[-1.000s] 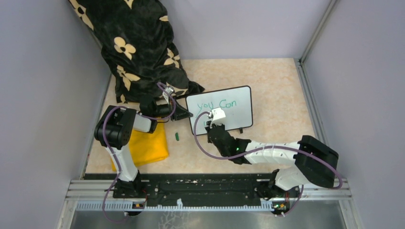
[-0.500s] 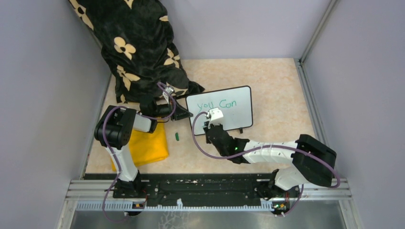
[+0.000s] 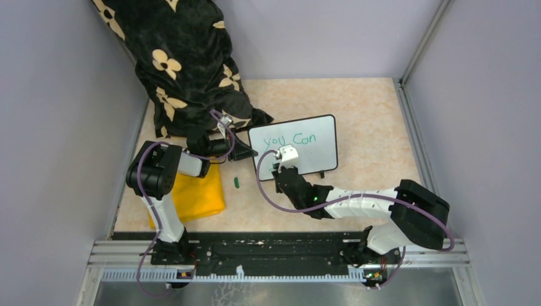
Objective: Write a sentence on the whiteboard
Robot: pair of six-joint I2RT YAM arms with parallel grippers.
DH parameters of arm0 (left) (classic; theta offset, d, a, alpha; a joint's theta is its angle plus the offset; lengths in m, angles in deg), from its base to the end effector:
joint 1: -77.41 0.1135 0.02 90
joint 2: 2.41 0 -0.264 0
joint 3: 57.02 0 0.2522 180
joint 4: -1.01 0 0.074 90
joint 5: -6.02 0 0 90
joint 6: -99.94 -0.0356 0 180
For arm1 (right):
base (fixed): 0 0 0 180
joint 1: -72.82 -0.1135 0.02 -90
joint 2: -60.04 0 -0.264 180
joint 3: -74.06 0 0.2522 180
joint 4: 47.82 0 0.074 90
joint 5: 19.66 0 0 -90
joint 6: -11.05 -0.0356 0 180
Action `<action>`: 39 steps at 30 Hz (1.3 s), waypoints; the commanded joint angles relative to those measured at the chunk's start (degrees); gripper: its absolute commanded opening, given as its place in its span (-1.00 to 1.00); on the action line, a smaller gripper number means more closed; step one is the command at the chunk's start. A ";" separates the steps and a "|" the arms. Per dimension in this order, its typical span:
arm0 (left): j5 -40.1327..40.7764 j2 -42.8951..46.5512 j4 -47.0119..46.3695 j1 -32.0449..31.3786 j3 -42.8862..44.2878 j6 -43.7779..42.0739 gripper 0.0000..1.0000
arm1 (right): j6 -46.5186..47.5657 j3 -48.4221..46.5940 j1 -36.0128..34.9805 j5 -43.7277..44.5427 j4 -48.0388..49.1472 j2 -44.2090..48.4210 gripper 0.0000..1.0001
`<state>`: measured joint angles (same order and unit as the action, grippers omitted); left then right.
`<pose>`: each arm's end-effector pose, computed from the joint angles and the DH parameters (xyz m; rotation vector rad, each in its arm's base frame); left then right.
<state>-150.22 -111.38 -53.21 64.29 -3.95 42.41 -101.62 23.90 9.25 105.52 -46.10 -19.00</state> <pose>0.3194 -0.1079 0.1517 0.6984 1.6711 -1.4958 0.1441 0.2437 0.2038 -0.3249 1.9435 0.3601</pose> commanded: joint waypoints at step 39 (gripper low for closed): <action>0.53 -1.30 5.47 -0.94 -0.20 -1.64 -1.00 | 0.65 2.58 3.01 0.90 0.66 9.00 -1.00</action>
<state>-150.46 -111.38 -53.10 64.26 -3.93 42.24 -101.56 26.91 11.98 106.61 -48.68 -11.22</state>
